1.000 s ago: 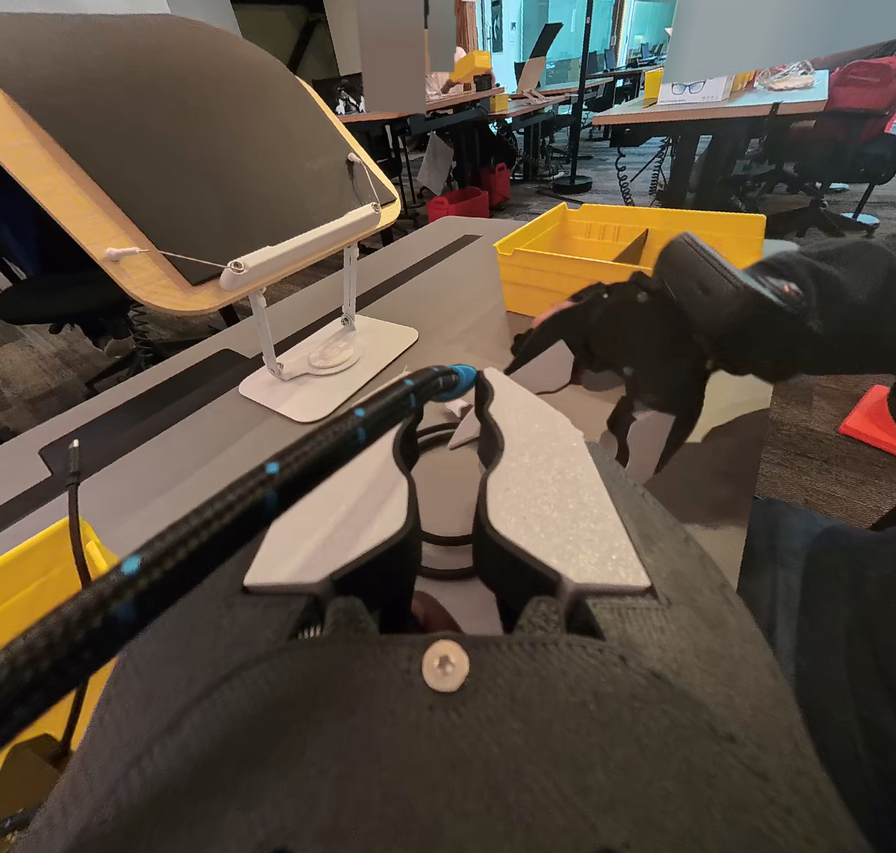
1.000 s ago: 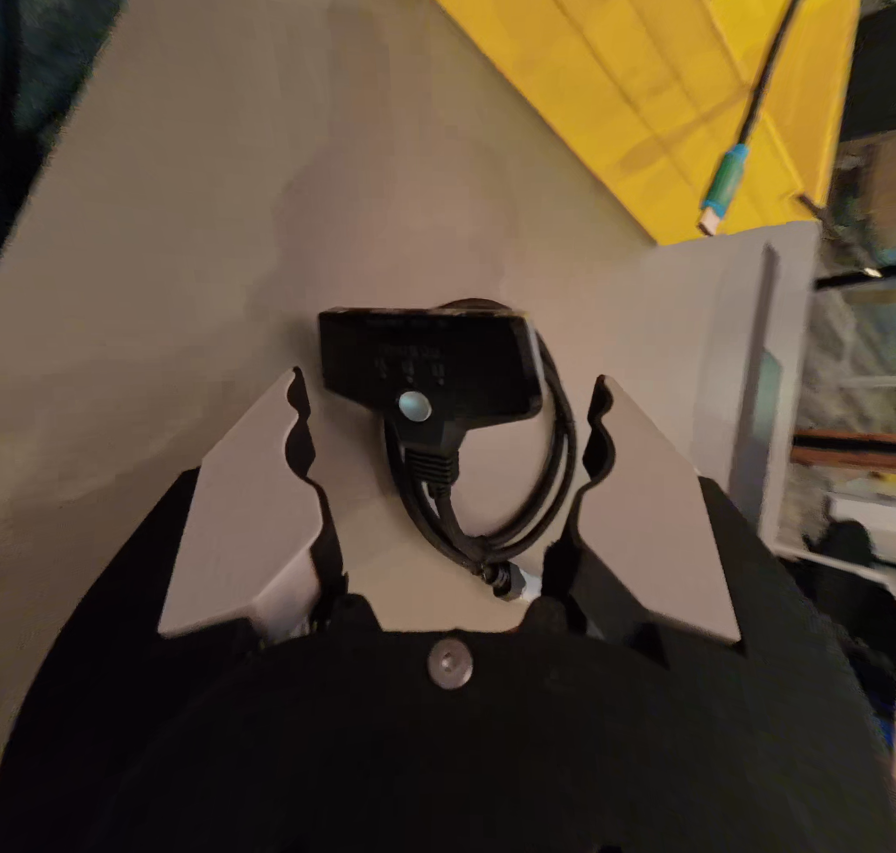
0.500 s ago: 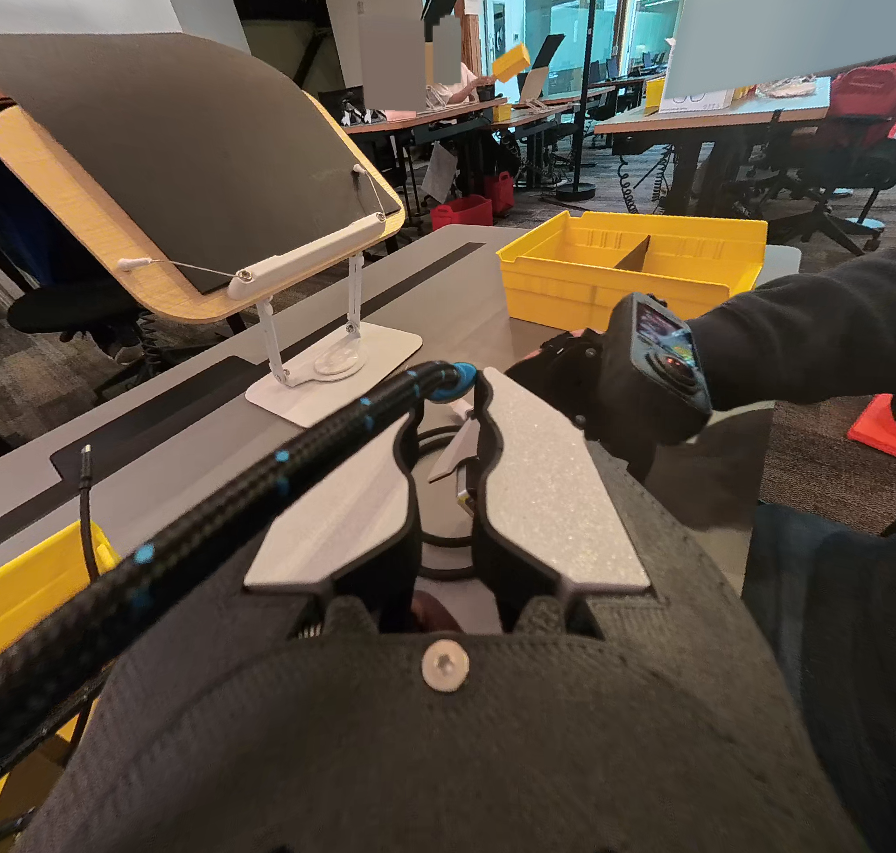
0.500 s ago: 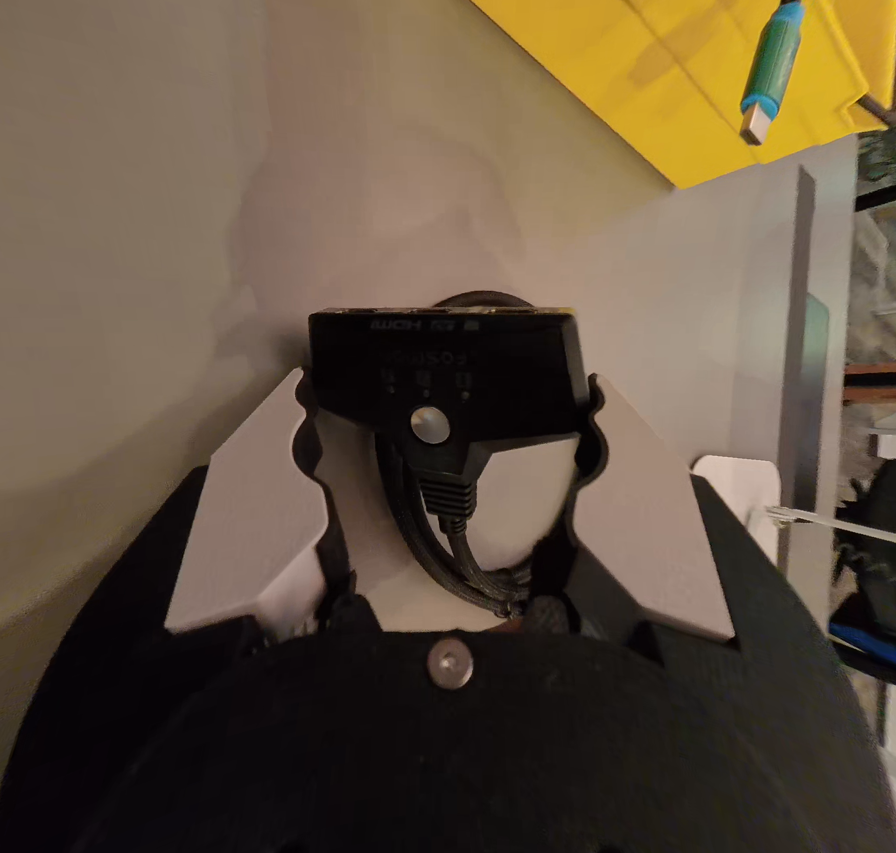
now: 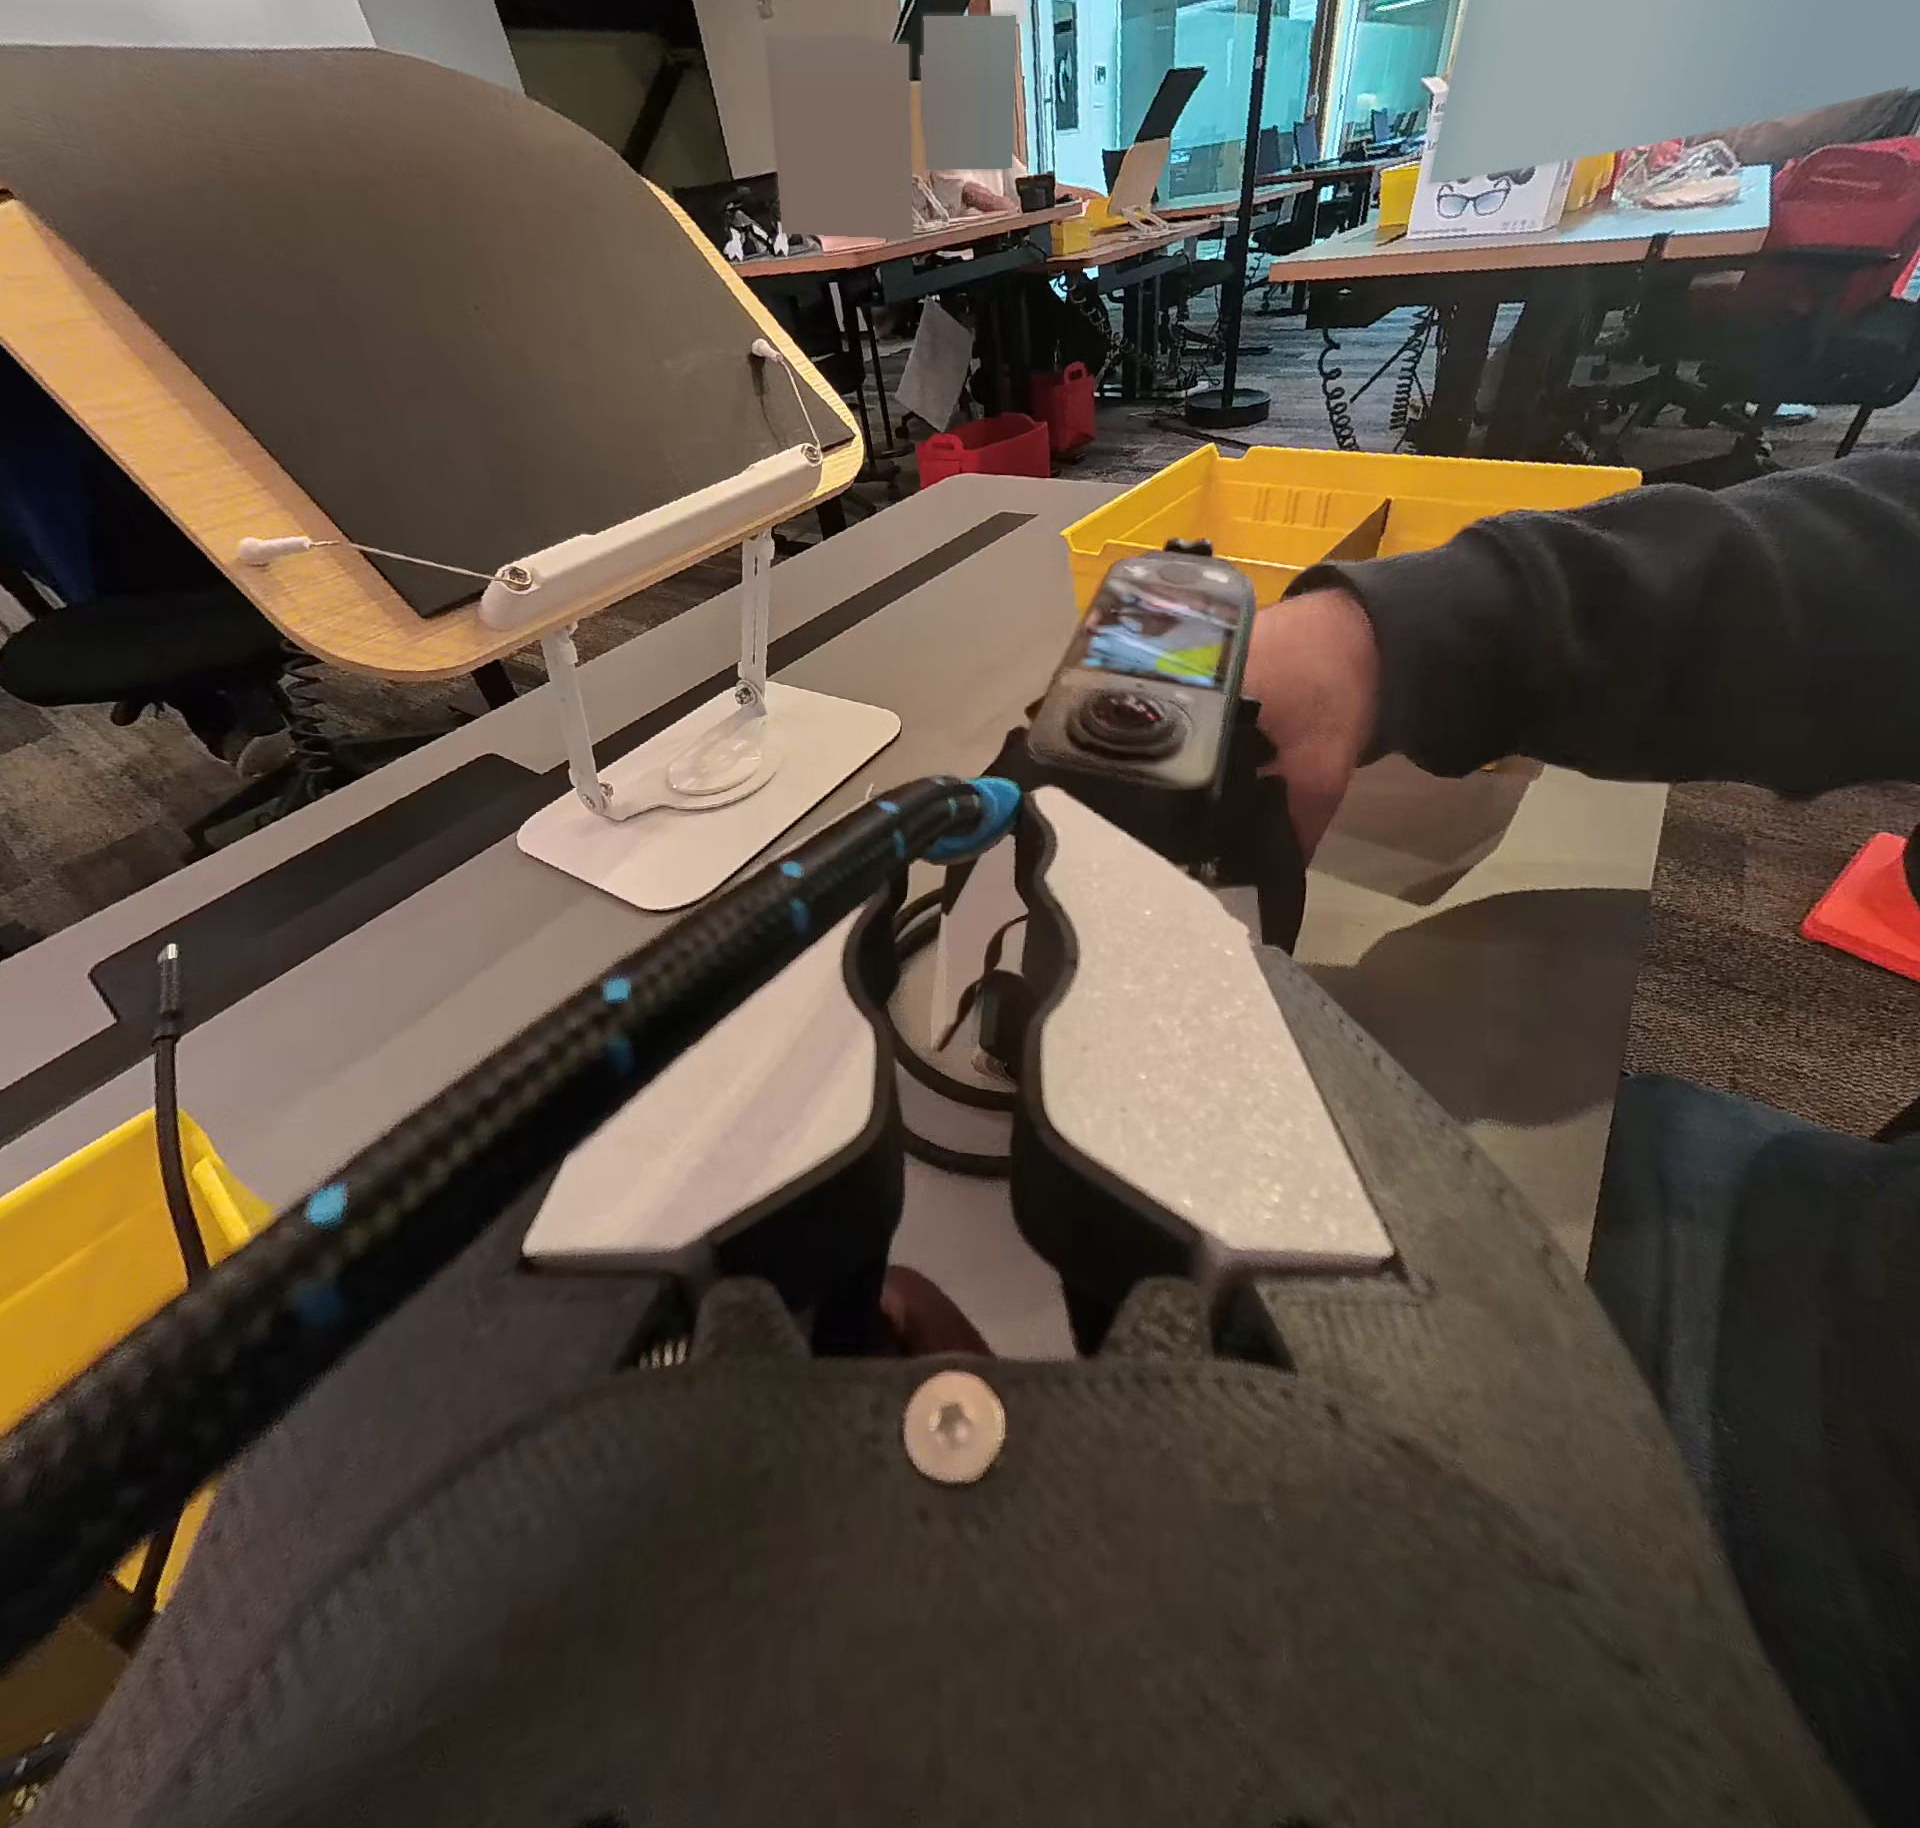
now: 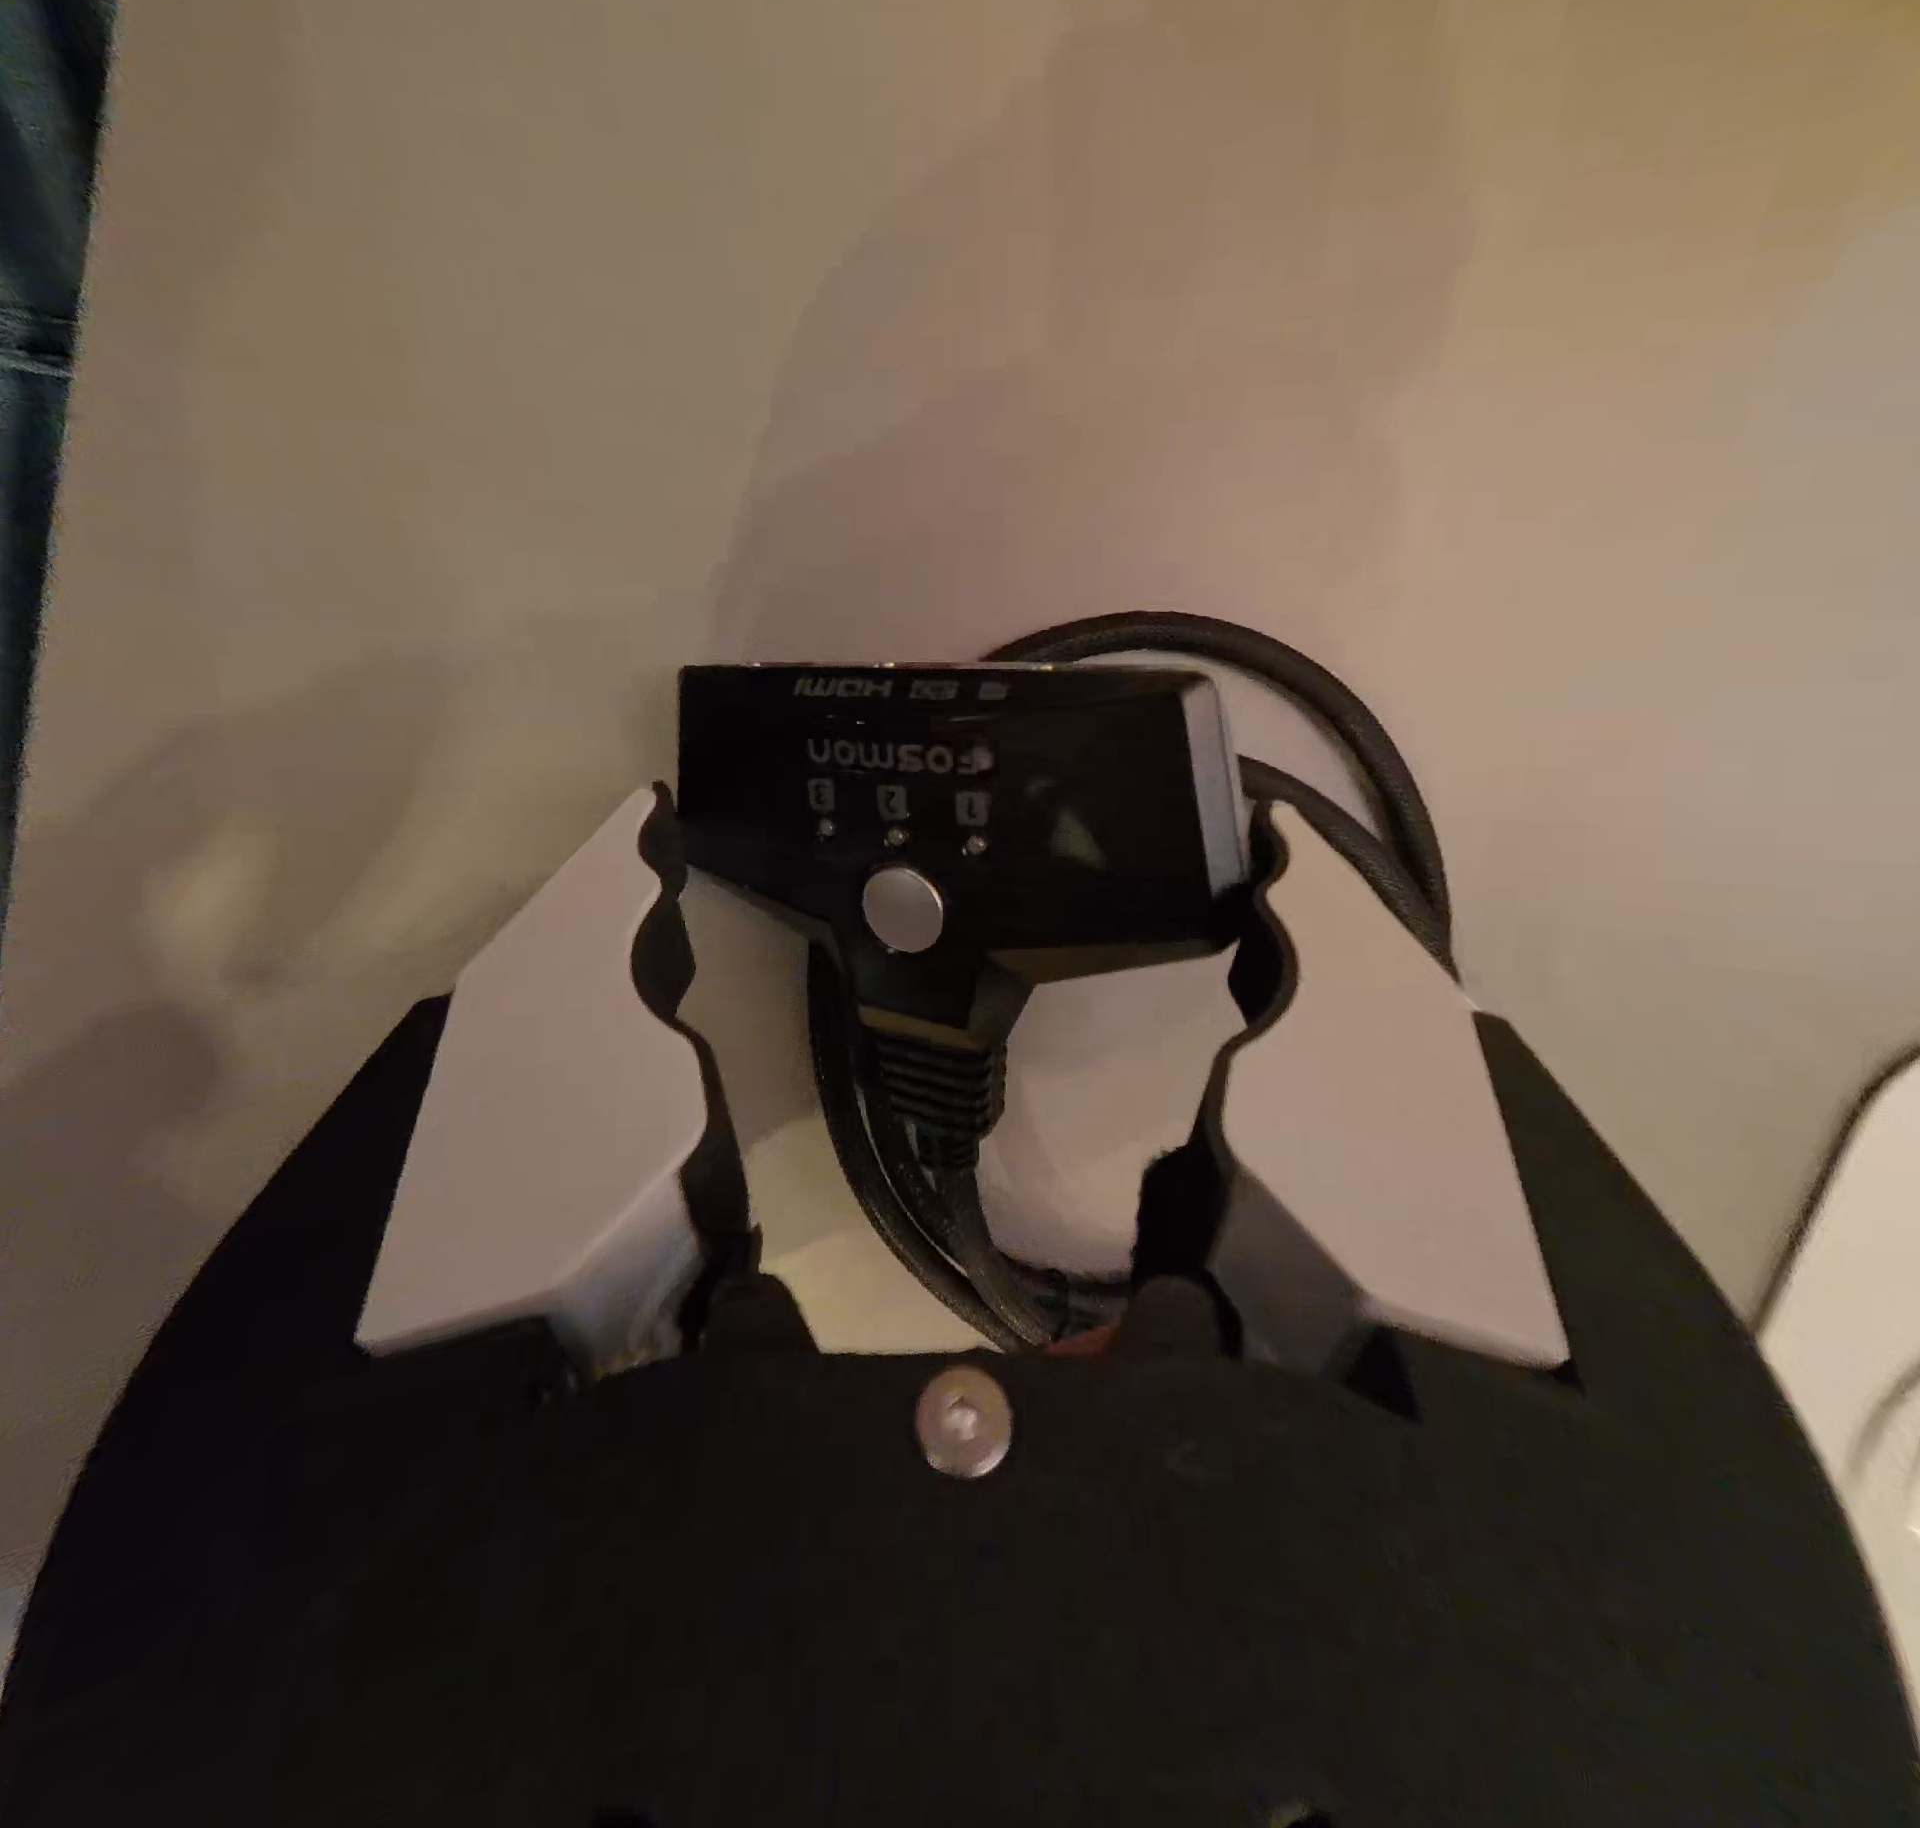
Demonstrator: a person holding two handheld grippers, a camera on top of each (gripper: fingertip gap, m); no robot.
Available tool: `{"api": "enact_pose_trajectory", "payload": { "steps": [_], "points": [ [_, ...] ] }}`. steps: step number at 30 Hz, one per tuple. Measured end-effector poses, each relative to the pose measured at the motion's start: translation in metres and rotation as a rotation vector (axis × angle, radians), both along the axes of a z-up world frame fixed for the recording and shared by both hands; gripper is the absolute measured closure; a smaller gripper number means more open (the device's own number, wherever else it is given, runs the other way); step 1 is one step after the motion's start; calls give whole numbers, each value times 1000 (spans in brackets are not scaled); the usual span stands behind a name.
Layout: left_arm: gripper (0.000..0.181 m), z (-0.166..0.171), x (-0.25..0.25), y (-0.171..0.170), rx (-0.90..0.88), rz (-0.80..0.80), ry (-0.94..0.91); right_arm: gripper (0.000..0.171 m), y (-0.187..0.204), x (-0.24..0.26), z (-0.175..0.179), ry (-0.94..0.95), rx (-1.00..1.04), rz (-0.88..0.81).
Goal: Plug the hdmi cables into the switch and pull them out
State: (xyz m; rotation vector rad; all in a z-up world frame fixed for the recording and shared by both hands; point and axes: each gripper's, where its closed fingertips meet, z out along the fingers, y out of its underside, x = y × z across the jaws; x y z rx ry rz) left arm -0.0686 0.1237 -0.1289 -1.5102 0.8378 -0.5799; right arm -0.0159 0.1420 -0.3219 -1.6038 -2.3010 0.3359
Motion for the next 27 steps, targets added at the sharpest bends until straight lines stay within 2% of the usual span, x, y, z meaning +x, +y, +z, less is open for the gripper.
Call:
{"api": "enact_pose_trajectory", "payload": {
  "steps": [3,16,18,21,22,24,27],
  "points": [
    [163,0,0,0,0,1,-1,55,2,0,-4,0,86,-3],
    [161,3,0,-1,11,5,1,62,19,-10,20,150,483,10],
    [161,1,1,-1,12,4,7,63,19,-9,20,154,485,-2],
    [161,0,2,-1,15,3,16,66,17,-6,21,163,375,-29],
    [161,0,2,-1,16,4,19,73,13,-6,28,199,307,-30],
    [161,0,2,0,16,4,19,151,-1,-9,55,300,100,-10],
    [162,-1,3,0,14,2,22,149,18,4,52,198,100,-61]
  ]
}}
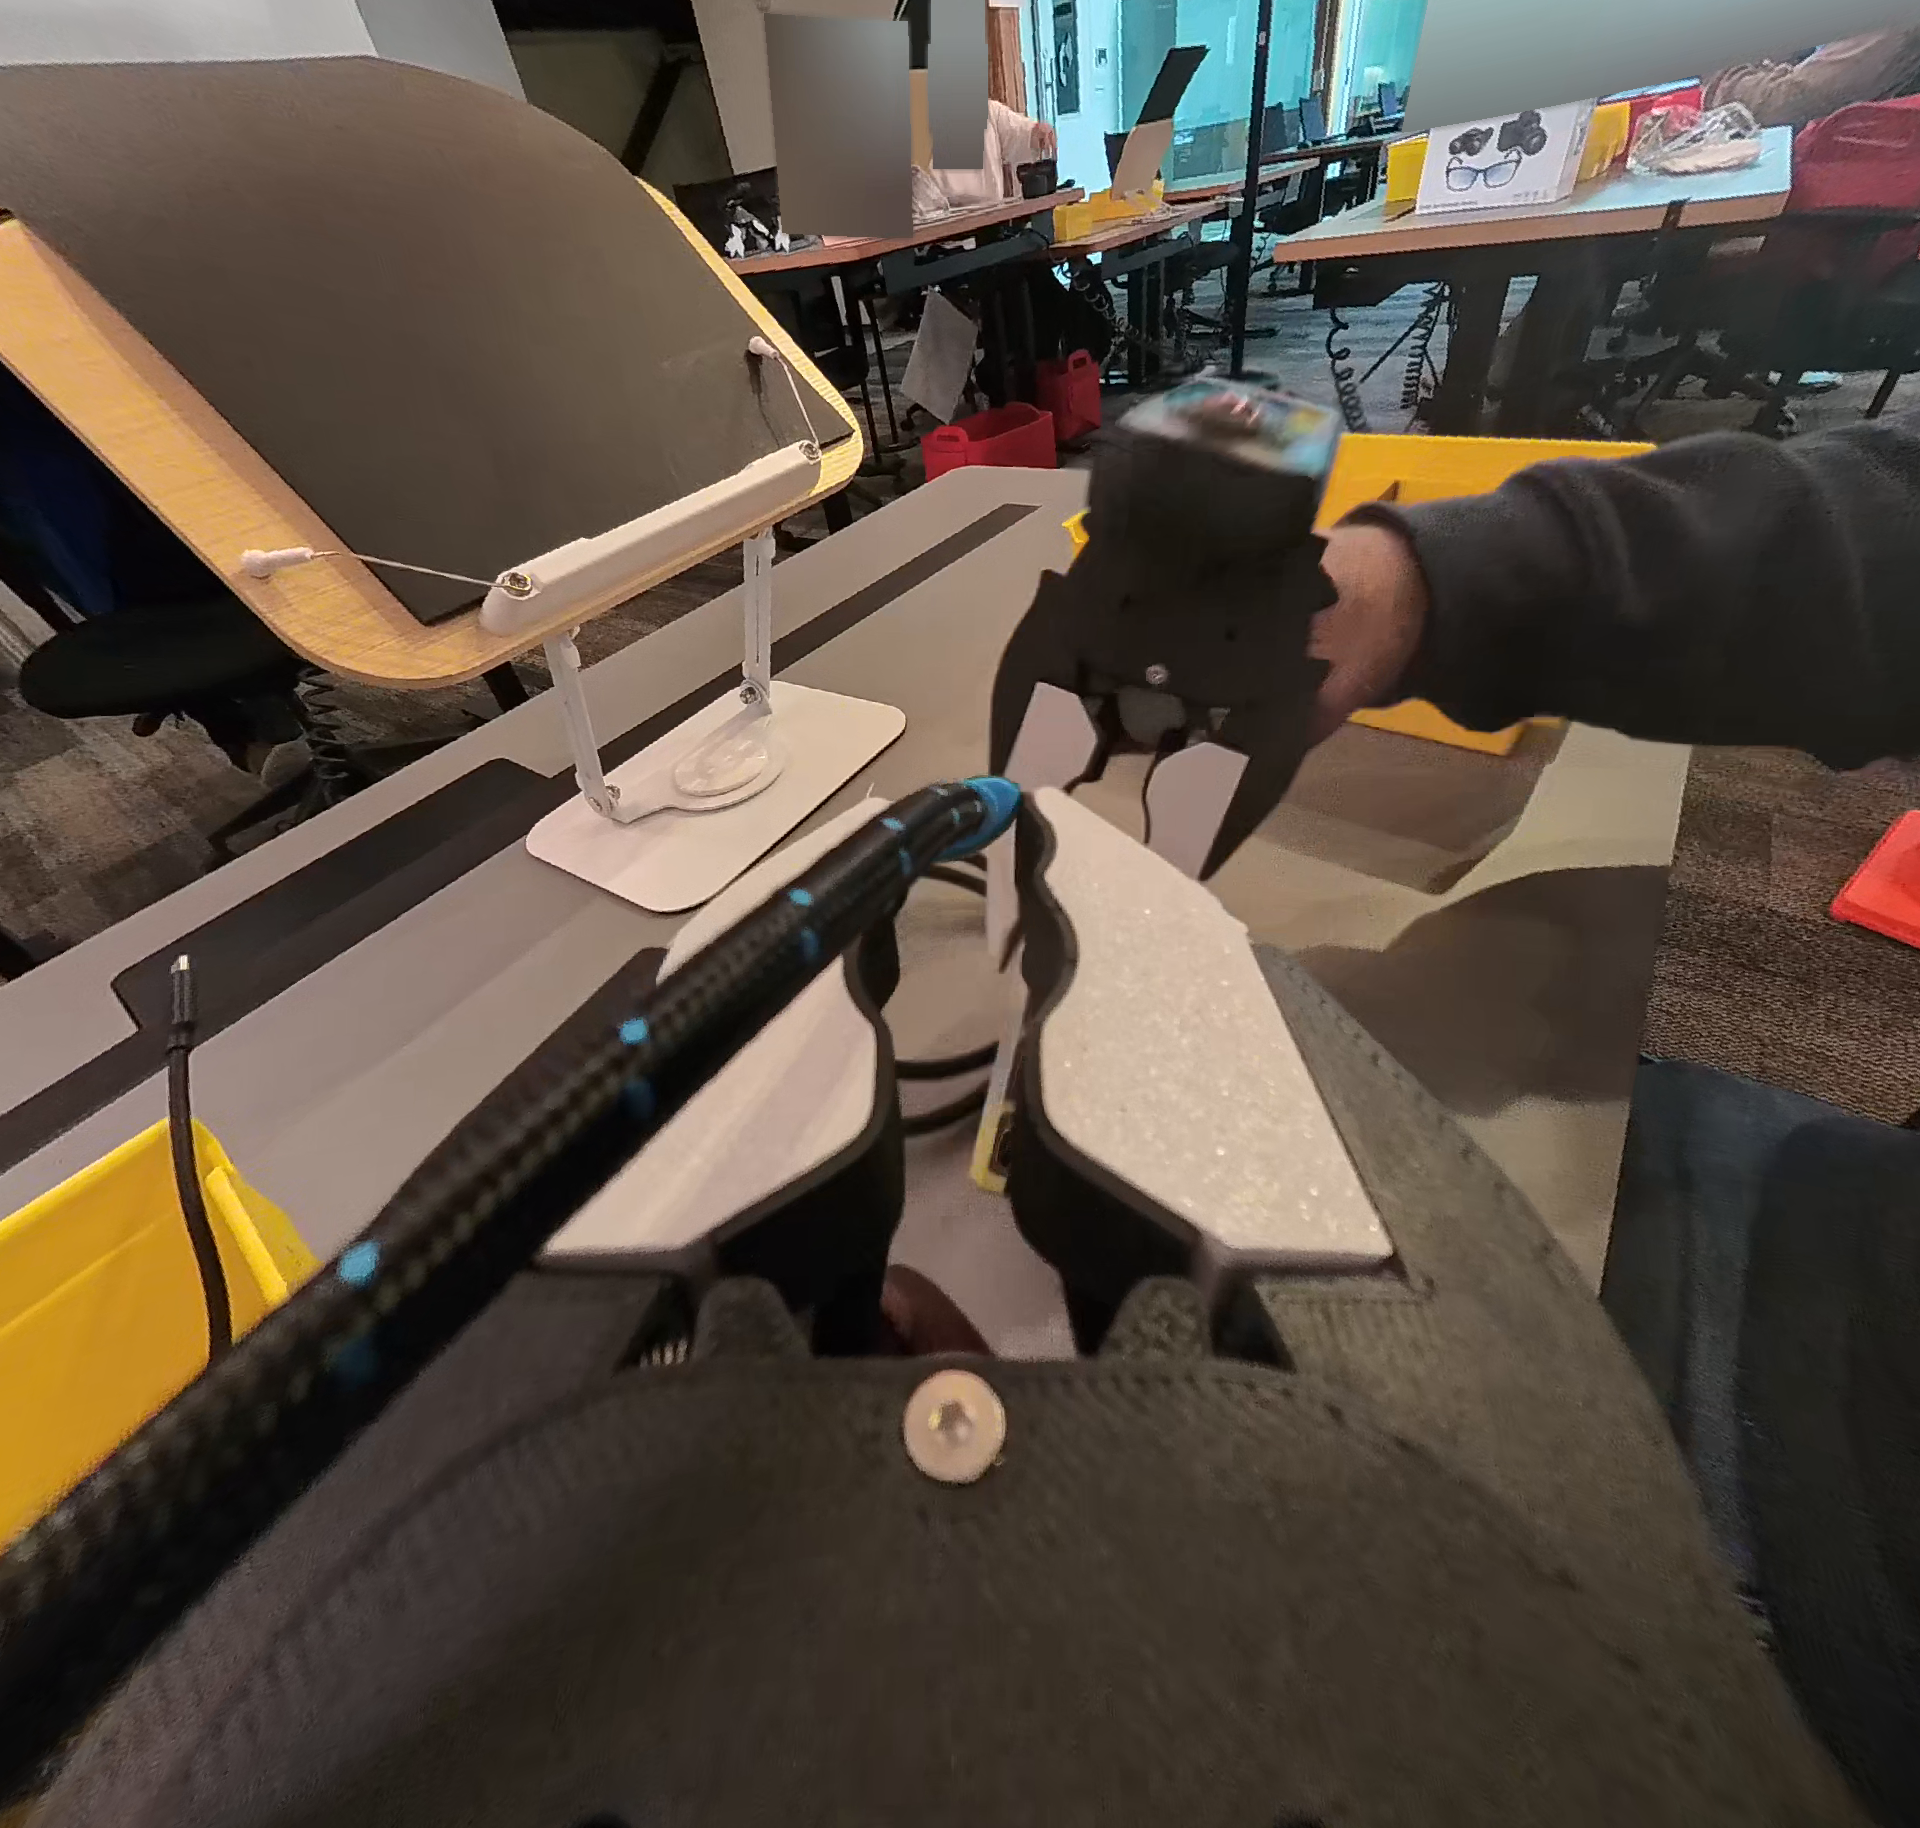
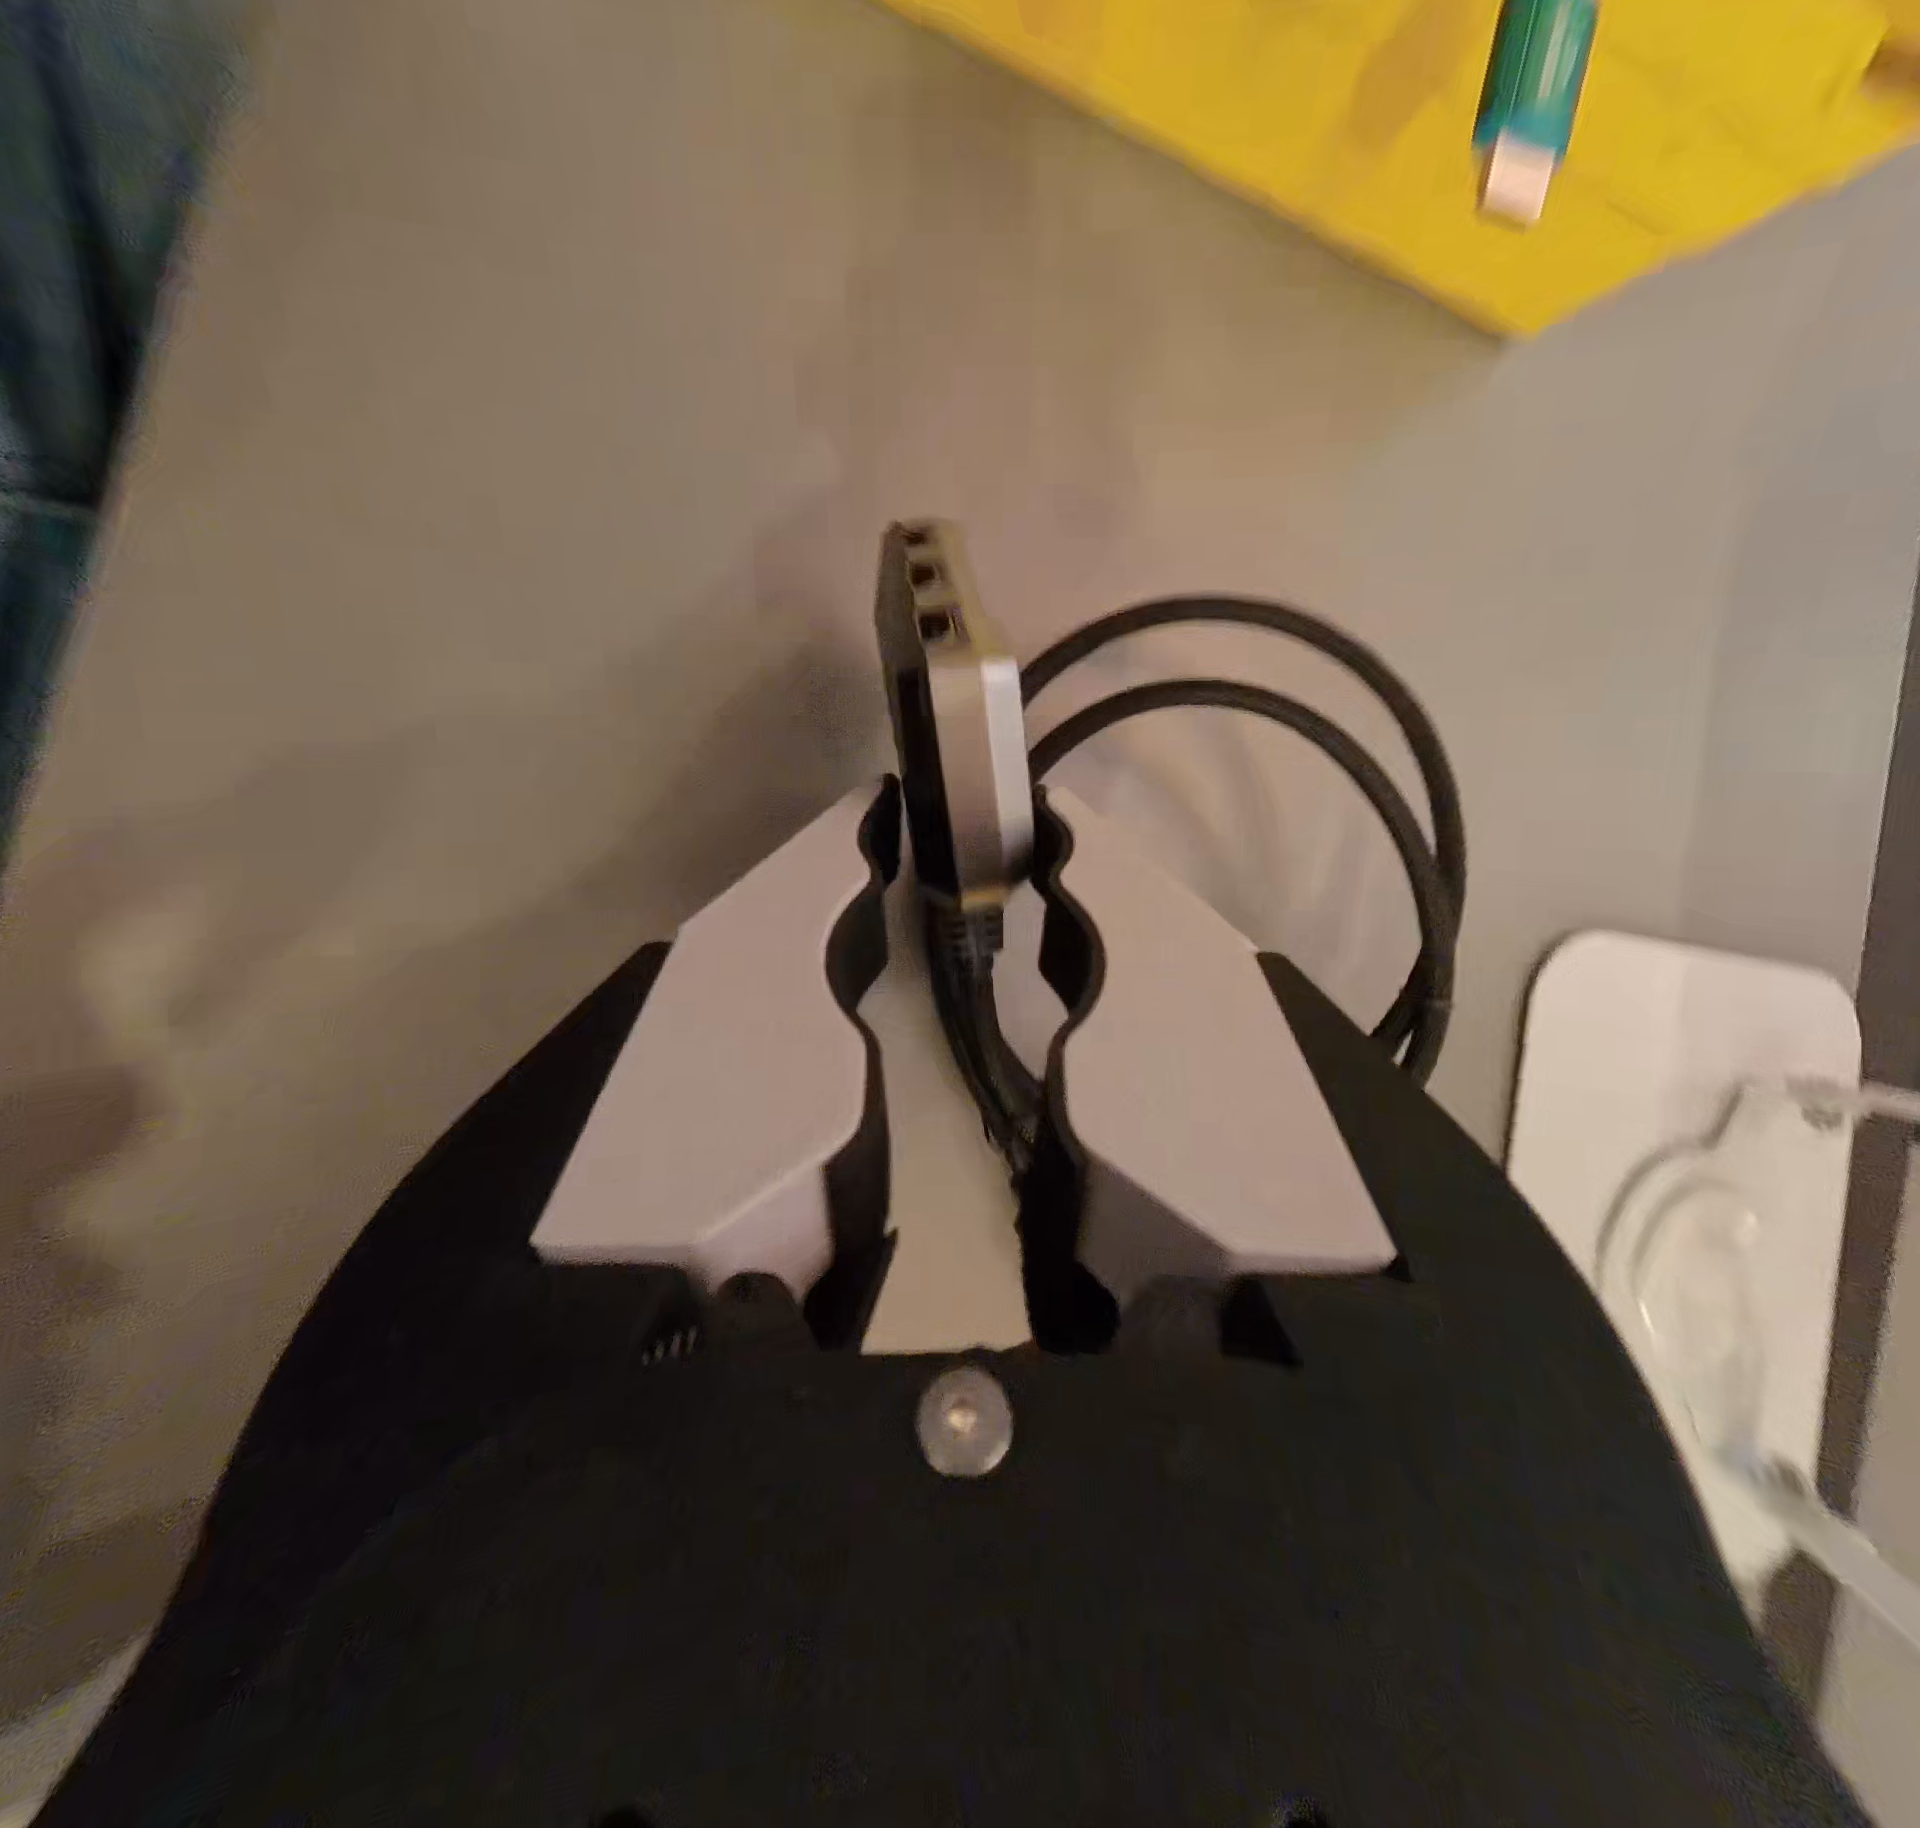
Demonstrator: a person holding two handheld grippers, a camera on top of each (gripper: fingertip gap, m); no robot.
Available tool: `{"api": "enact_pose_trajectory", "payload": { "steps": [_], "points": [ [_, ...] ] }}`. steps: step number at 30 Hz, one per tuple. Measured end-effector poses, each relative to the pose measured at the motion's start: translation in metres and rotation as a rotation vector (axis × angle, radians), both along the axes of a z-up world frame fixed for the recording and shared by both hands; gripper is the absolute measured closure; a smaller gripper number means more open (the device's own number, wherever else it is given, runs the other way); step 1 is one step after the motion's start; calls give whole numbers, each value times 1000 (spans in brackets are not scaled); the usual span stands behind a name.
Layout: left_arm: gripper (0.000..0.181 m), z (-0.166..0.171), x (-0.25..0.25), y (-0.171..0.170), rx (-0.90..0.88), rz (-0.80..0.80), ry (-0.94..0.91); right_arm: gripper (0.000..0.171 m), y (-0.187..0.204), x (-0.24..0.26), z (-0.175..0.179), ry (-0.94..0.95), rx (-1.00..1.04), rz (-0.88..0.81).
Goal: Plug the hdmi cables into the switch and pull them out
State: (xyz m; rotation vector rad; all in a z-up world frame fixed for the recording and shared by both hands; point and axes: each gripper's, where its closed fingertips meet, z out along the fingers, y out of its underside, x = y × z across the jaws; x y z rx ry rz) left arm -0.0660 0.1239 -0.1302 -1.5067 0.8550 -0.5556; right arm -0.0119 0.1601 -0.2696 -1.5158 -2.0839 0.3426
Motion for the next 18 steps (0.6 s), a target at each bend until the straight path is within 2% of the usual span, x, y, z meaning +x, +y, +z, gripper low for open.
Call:
{"api": "enact_pose_trajectory", "payload": {
  "steps": [3,6,10,14,18],
  "points": [
    [163,0,-1,0,3,1,5,116,6,5,-8,-16,7,-32],
    [163,1,-2,0,4,2,2,114,2,5,-9,14,4,-58],
    [163,-3,0,0,-1,0,6,102,12,3,-8,73,81,-171],
    [163,1,-1,-1,9,1,5,99,7,2,11,253,184,-256],
    [163,-2,0,0,1,-3,-1,86,7,0,-7,210,300,-275]
  ]
}}
